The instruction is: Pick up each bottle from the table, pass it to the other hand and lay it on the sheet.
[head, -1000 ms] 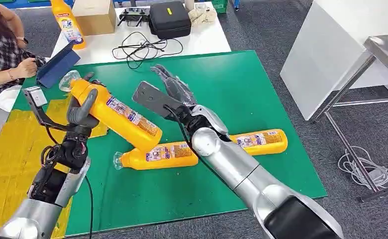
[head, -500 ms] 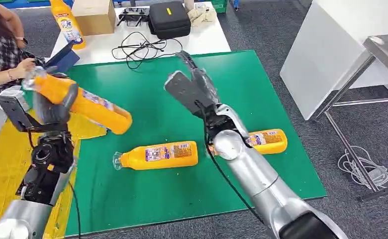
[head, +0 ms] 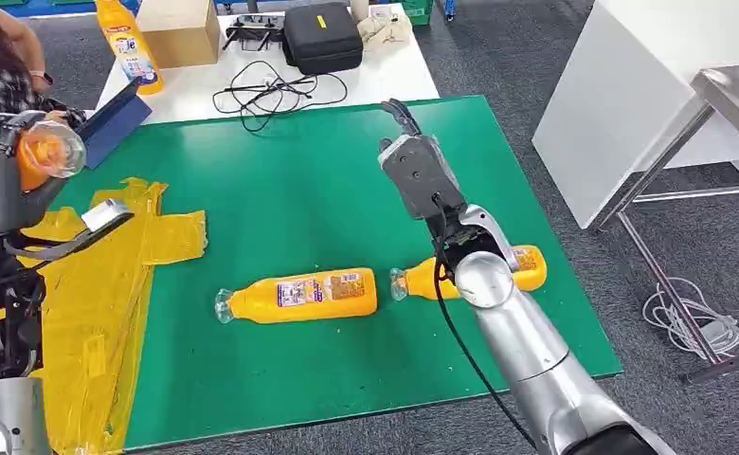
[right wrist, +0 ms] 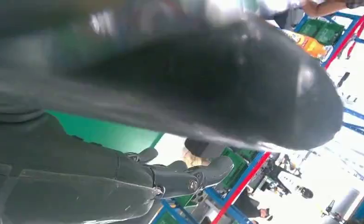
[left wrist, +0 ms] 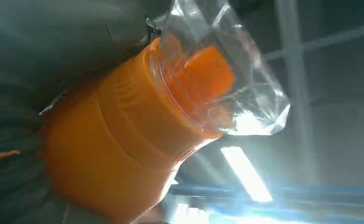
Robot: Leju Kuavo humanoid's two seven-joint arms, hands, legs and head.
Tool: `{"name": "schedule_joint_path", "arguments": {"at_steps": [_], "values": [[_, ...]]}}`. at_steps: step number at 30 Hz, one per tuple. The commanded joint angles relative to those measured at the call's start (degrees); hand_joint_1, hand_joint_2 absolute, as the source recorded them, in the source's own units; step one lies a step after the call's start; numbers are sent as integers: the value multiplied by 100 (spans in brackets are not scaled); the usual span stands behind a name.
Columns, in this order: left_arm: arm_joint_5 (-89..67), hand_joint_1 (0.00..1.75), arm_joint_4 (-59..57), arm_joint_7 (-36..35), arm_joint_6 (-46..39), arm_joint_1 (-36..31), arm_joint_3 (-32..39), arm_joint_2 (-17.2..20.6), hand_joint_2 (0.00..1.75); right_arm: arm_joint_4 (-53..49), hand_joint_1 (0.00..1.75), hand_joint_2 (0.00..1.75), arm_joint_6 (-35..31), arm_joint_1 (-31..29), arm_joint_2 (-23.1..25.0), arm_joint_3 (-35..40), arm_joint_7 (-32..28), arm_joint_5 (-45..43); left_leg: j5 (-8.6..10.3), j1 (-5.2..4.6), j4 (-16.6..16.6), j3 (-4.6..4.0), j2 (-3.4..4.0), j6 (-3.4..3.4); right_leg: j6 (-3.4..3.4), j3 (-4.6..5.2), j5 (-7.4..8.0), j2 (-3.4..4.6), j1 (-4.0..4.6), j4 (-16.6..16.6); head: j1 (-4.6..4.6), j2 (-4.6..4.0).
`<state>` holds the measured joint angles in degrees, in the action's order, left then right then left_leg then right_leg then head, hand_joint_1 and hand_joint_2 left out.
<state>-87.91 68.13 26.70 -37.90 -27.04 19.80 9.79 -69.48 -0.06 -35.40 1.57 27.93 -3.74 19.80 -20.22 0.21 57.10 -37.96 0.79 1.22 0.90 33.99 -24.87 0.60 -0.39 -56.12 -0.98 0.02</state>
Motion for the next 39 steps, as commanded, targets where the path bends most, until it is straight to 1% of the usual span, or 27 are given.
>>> {"name": "schedule_joint_path", "arguments": {"at_steps": [1,3,4,5,6,7,8,9,10,11,13,15,21,22,23,25,30,31,36,37,38,39], "values": [[-193,175,-2542,-2768,-210,-619,-3459,1382,175,612,0,0,137,-310,-102,78,-38,-104,-10,3,4,33,-41,-15,-8,-41,-22,-40,3,-11,0,-2],[-193,175,-2542,-2768,-210,-619,-3459,1382,175,612,0,0,137,-310,-102,78,-38,-104,-3,2,-5,38,-53,-16,-8,-48,-21,-54,4,-6,-2,0],[-193,175,-2542,-2768,-210,-619,-3459,1382,175,612,0,0,137,-310,-102,78,-38,-104,3,3,-6,29,-52,-11,-6,-33,-15,-54,6,-2,-11,0],[-24,175,-2815,-2928,-210,-607,-3914,1386,175,652,0,0,152,-317,-156,110,-84,-161,0,3,-2,32,-40,-14,-5,-25,-16,-42,4,-5,-7,0],[-128,175,-2982,-2853,-210,-627,-3878,1308,175,660,0,0,145,-314,-168,109,-94,-180,2,4,-1,21,-32,-10,-2,-22,-11,-34,6,-2,2,0],[-153,175,-3315,-2714,-210,-689,-3876,1205,175,663,0,0,141,-305,-181,110,-105,-200,-7,7,5,39,-41,-16,-4,-42,-20,-42,8,-5,-2,0],[-71,175,-3516,-2603,-210,-779,-3893,1174,175,691,0,0,117,-302,-169,154,-110,-224,4,4,-1,31,-46,-12,-1,-42,-14,-46,7,0,0,0],[-149,175,-3769,-2602,-210,-747,-3996,1062,175,687,0,0,112,-282,-214,135,-92,-230,5,2,-7,29,-34,-13,0,-39,-10,-34,9,3,0,0],[-149,175,-3769,-2602,-210,-747,-3996,1062,175,687,0,0,112,-282,-214,135,-92,-230,3,-1,-11,35,-22,-12,0,-39,-7,-23,5,6,-2,0],[-149,175,-3769,-2602,-210,-747,-3996,1062,175,687,0,0,112,-282,-214,135,-92,-230,7,-4,-12,29,-14,-12,-16,-27,3,-21,4,5,-4,0],[-149,175,-3769,-2602,-210,-747,-3996,1062,175,687,0,0,112,-282,-214,135,-92,-230,4,1,-1,21,-25,-16,-19,-24,-1,-31,4,-3,0,0],[-149,175,-3769,-2602,-210,-747,-3996,1062,175,687,0,0,112,-282,-214,135,-92,-230,8,5,1,1,-15,-14,-20,-4,6,-21,8,-1,2,0],[-149,175,-3769,-2602,-210,-747,-3996,1062,175,687,0,0,112,-282,-214,135,-92,-230,-1,5,7,16,-25,-20,-22,-20,-5,-29,8,-9,-2,0],[-125,175,-3899,-2557,-210,-759,-4011,1012,175,680,0,0,107,-228,-251,146,-123,-254,4,5,5,8,-19,-18,-21,-10,0,-24,8,-6,-2,0],[-24,175,-4677,-2155,-123,-906,-4013,863,175,631,0,0,138,-136,-323,178,-133,-275,3,8,4,10,-18,-18,-21,-13,1,-23,13,-4,0,0],[28,175,-4991,-2078,-56,-872,-4083,778,175,686,0,0,157,-90,-338,190,-217,-322,8,5,-6,14,-19,-15,-19,-16,4,-25,11,5,-2,0],[175,175,-5175,-1968,204,-646,-4213,755,175,789,0,0,169,-88,-340,267,-222,-300,0,4,-4,28,-13,-15,-17,-28,-1,-17,10,6,0,0],[248,175,-5152,-1958,308,-610,-4253,770,175,823,0,0,169,-120,-329,295,-209,-297,5,3,-4,15,-14,-14,-17,-14,2,-18,9,3,0,0],[460,175,-5207,-1685,642,-630,-4125,735,175,1020,0,0,229,-270,-273,374,-194,-289,-5,5,7,20,-15,-18,-19,-21,-6,-17,11,-7,0,0],[443,175,-5211,-1610,750,-656,-4158,735,175,1085,0,0,267,-278,-287,418,-179,-266,8,6,1,-3,-12,-15,-19,1,6,-15,12,-2,-2,0],[468,54,-5220,-1505,895,-681,-4165,745,0,1189,0,0,327,-306,-308,504,-142,-199,2,6,4,8,-17,-17,-20,-11,-1,-20,12,-5,-2,0],[495,0,-5205,-1494,911,-683,-4148,754,0,1250,0,0,342,-298,-312,536,-128,-170,6,6,3,1,-16,-16,-19,-5,3,-20,13,-4,-2,0]]}}
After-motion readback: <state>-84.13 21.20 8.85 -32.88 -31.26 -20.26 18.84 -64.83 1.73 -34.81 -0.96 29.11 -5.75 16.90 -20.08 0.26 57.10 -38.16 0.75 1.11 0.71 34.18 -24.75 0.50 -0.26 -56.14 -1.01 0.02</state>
